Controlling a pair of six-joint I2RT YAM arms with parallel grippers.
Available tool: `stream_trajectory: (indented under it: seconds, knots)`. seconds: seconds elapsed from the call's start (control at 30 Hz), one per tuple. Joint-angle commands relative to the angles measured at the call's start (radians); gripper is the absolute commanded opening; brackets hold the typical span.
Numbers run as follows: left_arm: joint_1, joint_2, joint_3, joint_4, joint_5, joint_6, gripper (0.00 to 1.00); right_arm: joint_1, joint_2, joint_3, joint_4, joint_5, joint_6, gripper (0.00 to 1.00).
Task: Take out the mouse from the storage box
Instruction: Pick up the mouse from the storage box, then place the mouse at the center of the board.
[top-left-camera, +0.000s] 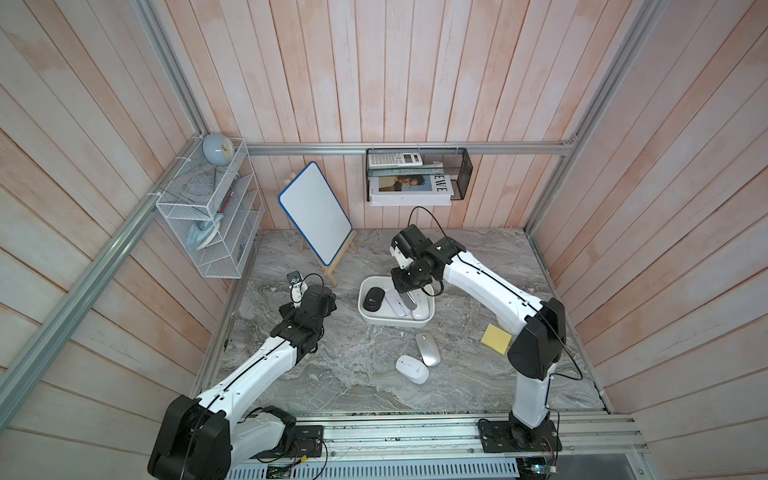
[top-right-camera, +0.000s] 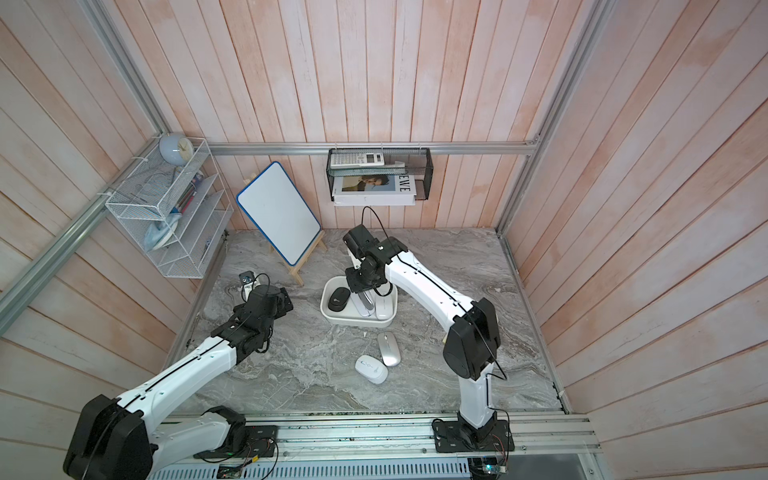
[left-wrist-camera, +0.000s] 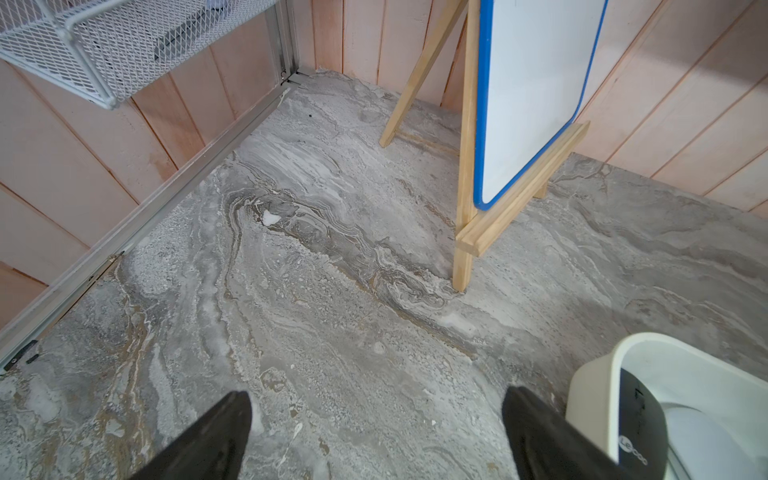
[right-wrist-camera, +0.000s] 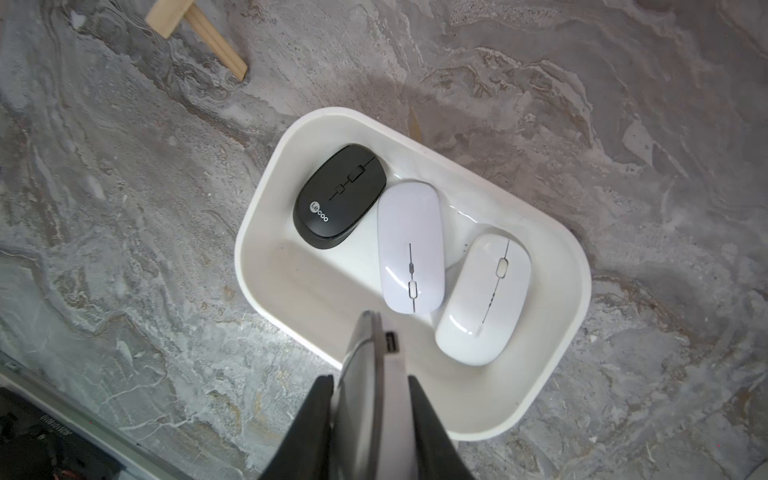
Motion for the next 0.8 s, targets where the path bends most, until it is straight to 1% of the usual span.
stream_trajectory:
  seconds: [0.0,0.3,0.43,0.6,0.77]
  knots:
    - [0.005,-0.020,-0.017,0.025,0.014,0.014,1.00,0.030,-0.082,-0.107,0.066,-0.006,0.088,0.13]
    - [0.005,-0.031,-0.020,0.025,0.016,0.014,1.00,0.106,-0.308,-0.402,0.252,-0.018,0.232,0.13]
    - [0.005,-0.042,-0.025,0.028,0.019,0.015,1.00,0.157,-0.377,-0.539,0.345,0.012,0.304,0.13]
    - [0.005,-0.049,-0.028,0.029,0.018,0.014,1.00,0.222,-0.418,-0.684,0.480,0.040,0.396,0.13]
    - [0.005,-0.045,-0.028,0.031,0.017,0.014,1.00,0.269,-0.388,-0.742,0.577,0.017,0.438,0.13]
